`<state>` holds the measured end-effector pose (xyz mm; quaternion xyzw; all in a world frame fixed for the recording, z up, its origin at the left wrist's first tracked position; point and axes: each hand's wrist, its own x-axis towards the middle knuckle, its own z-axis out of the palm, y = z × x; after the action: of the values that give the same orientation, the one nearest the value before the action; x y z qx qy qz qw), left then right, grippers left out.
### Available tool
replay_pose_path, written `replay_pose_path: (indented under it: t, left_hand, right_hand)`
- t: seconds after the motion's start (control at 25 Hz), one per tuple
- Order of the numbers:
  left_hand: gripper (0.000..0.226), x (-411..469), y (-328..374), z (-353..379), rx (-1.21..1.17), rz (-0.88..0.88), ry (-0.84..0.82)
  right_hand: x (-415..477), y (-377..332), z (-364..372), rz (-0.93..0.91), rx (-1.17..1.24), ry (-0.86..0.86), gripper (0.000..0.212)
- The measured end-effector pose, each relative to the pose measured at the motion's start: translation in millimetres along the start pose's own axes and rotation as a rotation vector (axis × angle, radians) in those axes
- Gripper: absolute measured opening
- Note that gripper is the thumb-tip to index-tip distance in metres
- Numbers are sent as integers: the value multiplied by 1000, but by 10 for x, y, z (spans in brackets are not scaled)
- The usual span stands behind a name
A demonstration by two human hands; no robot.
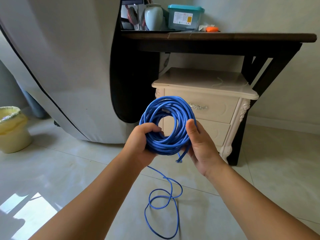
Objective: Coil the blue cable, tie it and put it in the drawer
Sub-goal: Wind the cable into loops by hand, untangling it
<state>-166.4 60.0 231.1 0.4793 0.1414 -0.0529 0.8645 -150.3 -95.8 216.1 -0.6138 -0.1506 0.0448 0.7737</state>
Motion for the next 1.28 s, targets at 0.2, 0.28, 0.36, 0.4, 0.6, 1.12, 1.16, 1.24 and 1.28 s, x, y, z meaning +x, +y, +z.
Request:
replay_pose_path:
  t: [0.2, 0.28, 0.36, 0.4, 0.6, 1.12, 1.16, 1.24, 1.28]
  left_hand:
    - [6, 3, -96, 25, -62, -69, 20]
    - [6, -1, -126, 55, -79, -71, 39]
    - [7, -3, -139, 81, -102, -65, 57]
    - [7, -4, -145, 89, -118, -61, 67]
    - [7, -14, -233, 192, -225, -19, 79]
    - [21, -54, -402, 332, -176, 178, 50]
    - [25, -62, -419, 322, -70, 191, 98]
    - [28, -74, -417, 287, 173, 186, 110]
    - [29, -85, -379, 267, 254, 150, 65]
  right_hand:
    - [-16, 12, 55, -68, -185, 233, 56]
    - [-62, -20, 96, -152, -266, 280, 45]
    - [-72, -25, 115, -202, -292, 317, 40]
    - [-75, -23, 117, -212, -275, 330, 38]
    - [-92, 19, 202, -208, -111, 345, 35]
    - [-62, -4, 100, 151, 142, 304, 42]
    - [-59, 7, 78, 156, 156, 332, 39]
    - [-34, 2, 14, 112, 113, 371, 41]
    - [-25, -22, -25, 78, 55, 382, 45]
